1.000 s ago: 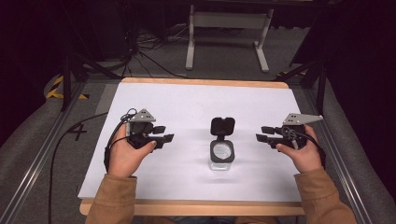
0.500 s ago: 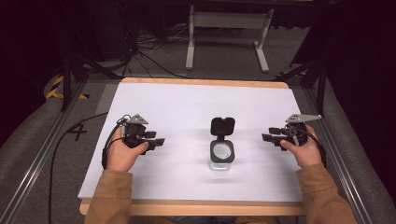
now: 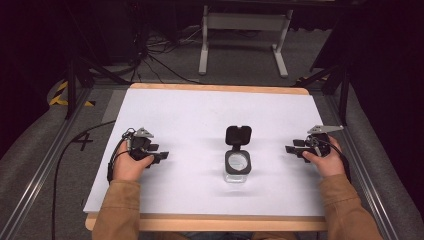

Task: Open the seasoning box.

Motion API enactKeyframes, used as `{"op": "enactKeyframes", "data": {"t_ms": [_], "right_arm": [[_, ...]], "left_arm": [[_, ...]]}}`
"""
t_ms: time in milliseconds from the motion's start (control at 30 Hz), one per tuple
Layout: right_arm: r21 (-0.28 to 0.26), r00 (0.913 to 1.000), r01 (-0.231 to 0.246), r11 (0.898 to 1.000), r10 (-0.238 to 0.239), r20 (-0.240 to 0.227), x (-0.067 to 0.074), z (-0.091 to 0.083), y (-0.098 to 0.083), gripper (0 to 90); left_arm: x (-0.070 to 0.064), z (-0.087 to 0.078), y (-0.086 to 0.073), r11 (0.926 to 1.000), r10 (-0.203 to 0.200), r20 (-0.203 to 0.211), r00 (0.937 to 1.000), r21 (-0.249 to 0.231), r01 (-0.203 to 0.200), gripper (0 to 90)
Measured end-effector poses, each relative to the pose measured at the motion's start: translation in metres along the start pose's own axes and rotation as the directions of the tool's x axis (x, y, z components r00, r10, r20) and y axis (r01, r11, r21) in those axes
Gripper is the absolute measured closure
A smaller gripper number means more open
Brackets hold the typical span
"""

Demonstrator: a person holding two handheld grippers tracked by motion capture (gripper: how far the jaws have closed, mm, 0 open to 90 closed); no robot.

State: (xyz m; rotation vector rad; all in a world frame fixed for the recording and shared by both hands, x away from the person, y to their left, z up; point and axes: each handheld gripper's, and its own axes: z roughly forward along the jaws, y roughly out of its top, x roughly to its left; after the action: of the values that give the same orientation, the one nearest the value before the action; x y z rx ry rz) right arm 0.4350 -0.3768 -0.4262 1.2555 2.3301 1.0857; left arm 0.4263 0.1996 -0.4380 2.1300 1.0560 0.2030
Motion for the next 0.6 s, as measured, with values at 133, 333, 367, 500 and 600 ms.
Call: {"op": "enactKeyframes", "data": {"t_ms": [133, 333, 367, 500, 600], "right_arm": [[0.008, 0.9996, 0.028, 1.0, -0.028, 0.005, -0.003, 0.004, -0.003, 48.7], [-0.014, 0.9989, 0.046, 0.999, -0.046, 0.005, -0.005, 0.008, -0.007, 48.9], [-0.016, 0.999, 0.044, 0.999, -0.044, 0.007, -0.005, 0.008, -0.008, 48.9], [-0.023, 0.9984, 0.054, 0.998, -0.054, 0.016, -0.005, 0.009, -0.011, 48.6], [-0.028, 0.9976, 0.064, 0.998, -0.063, 0.027, -0.003, 0.009, -0.011, 48.5]], "left_arm": [[0.004, 0.003, -0.004, 1.0, -0.001, -0.004, 1.0, 0.007, 0.001, 43.5], [0.004, 0.008, -0.006, 0.9994, 0.035, 0.003, 0.9994, -0.004, -0.035, 40.4], [0.003, 0.009, -0.005, 0.9989, 0.047, 0.002, 0.9989, -0.003, -0.047, 40.0], [0.001, 0.011, -0.004, 0.9977, 0.067, 0.0, 0.9977, -0.004, -0.067, 38.8], [0.0, 0.013, -0.002, 0.9979, 0.065, 0.012, 0.9978, -0.002, -0.065, 38.2]]}}
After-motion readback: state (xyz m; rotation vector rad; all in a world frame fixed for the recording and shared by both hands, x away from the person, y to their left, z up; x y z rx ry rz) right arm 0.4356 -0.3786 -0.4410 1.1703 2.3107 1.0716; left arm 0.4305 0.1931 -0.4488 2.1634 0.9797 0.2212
